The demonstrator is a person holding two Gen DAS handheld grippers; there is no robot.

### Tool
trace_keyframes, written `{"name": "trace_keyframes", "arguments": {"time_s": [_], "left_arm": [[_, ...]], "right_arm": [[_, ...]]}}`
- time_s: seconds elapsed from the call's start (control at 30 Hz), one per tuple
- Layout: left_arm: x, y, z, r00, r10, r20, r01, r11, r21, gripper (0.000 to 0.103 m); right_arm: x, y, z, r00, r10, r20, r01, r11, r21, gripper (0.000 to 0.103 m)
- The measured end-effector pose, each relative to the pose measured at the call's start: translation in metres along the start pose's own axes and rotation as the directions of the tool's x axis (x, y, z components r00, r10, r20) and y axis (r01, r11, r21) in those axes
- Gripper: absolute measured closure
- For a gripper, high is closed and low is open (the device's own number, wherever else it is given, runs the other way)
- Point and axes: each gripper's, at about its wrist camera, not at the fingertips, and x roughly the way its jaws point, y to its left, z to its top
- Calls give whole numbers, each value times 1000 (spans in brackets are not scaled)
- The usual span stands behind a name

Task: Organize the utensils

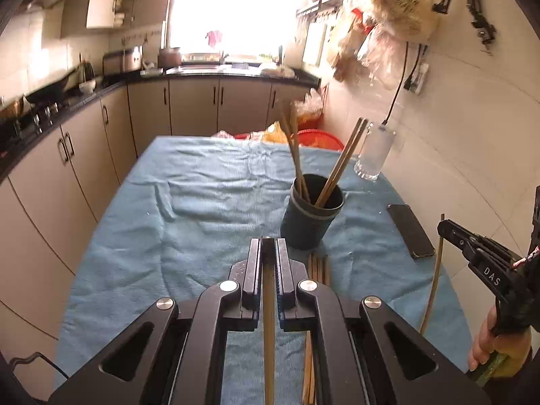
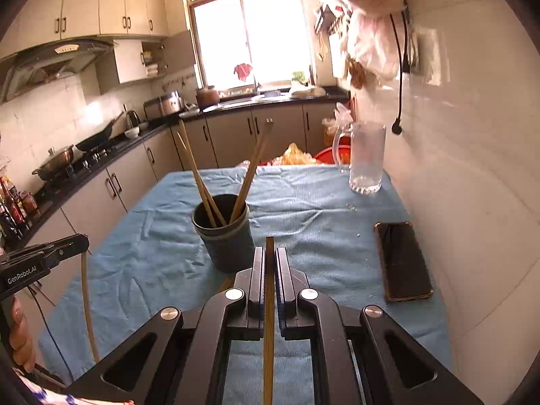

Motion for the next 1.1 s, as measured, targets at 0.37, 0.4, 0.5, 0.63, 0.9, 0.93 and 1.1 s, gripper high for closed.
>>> {"name": "trace_keyframes", "arguments": {"time_s": [0.37,0.4,0.5,0.63,0.9,0.93,1.1], "left_arm": [[-64,-13,-16,994,2,112,-5,1000,22,96],[-69,-15,-17,993,1,120,-3,1000,22,96],[-81,-19,-18,990,-12,142,9,1000,25,96],[-93,-23,-15,985,-25,170,19,999,36,96],[-90,-27,19,979,-39,202,34,999,31,96],[-87,-27,26,978,-37,207,32,999,30,96],[-72,-27,60,973,-25,227,21,1000,22,96]], "right_arm": [[-61,7,-10,995,7,97,-2,999,-47,98],[-67,8,-10,994,8,108,-3,999,-52,98],[-79,11,-10,991,14,132,-6,998,-65,98],[-92,12,-7,986,26,162,-15,997,-69,98],[-88,12,16,980,42,196,-28,997,-70,98],[-86,12,19,979,43,198,-29,997,-71,98],[-75,10,46,974,55,220,-40,997,-73,98]]}}
